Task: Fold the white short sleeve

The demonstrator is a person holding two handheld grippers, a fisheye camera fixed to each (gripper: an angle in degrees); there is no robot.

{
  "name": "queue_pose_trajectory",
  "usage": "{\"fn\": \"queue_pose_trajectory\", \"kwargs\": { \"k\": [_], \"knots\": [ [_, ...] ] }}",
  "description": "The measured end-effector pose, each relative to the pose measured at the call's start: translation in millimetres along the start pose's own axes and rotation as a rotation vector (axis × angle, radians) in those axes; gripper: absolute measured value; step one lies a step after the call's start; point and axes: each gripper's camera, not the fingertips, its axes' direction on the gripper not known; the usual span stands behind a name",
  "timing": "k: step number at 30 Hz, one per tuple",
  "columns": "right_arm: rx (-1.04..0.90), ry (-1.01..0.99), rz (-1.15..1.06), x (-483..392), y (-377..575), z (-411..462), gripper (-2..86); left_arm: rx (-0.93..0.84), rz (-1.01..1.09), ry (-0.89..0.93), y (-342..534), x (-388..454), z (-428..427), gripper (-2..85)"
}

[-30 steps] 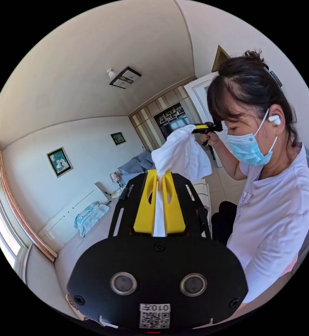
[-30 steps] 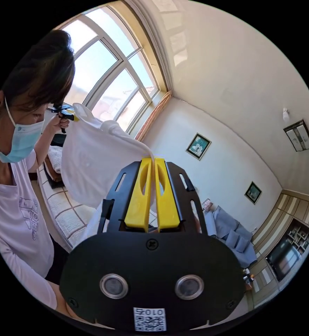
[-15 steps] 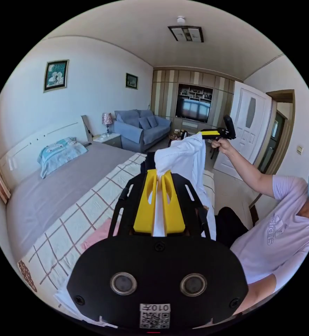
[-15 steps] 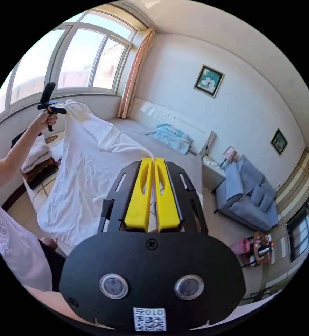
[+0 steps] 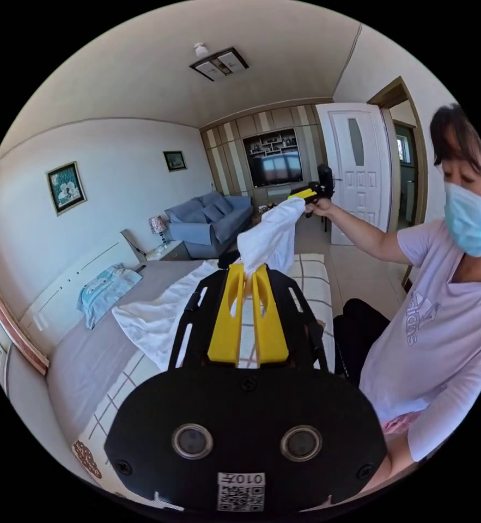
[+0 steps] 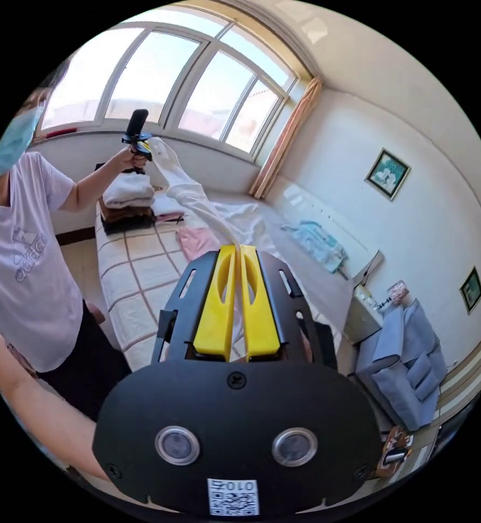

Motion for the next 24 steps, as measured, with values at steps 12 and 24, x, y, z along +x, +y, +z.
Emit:
{"fn": "queue_pose_trajectory", "kwargs": {
  "k": [12,24],
  "knots": [
    [-0.572,-0.340,0.132,-125.1,178.5,238.8,1.5,-0.477,-0.212,0.085,226.4,130.2,225.0,0.1],
    [-0.443,-0.217,0.197,-123.9,201.5,226.7,1.5,-0.412,-0.216,0.029,224.0,131.3,213.5,0.4]
  ]
}}
